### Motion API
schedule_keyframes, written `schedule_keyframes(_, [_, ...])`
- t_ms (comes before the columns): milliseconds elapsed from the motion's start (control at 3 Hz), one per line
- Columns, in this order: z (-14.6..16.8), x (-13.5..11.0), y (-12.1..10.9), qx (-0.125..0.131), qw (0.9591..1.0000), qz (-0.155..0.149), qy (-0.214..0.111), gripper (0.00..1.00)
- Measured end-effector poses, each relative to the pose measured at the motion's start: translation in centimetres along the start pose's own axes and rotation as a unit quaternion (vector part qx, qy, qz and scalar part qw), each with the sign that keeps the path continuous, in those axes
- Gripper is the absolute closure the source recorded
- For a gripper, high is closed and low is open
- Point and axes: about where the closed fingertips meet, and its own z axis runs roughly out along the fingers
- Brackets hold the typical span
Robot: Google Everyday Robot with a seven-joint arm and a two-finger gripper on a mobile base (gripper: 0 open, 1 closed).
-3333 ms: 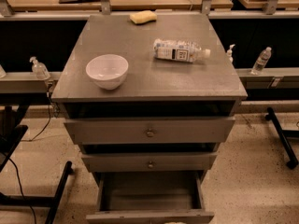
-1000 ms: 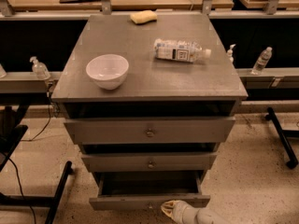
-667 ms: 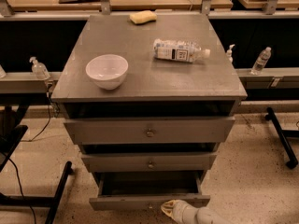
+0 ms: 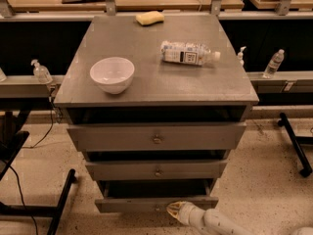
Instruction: Close bottom drawer
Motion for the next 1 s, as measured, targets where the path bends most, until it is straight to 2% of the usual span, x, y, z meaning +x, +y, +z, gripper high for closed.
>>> schedule_keyframes(1000, [0.61,-0.12,-0.67,0.002,1.0,-0.001,0.003,1.0])
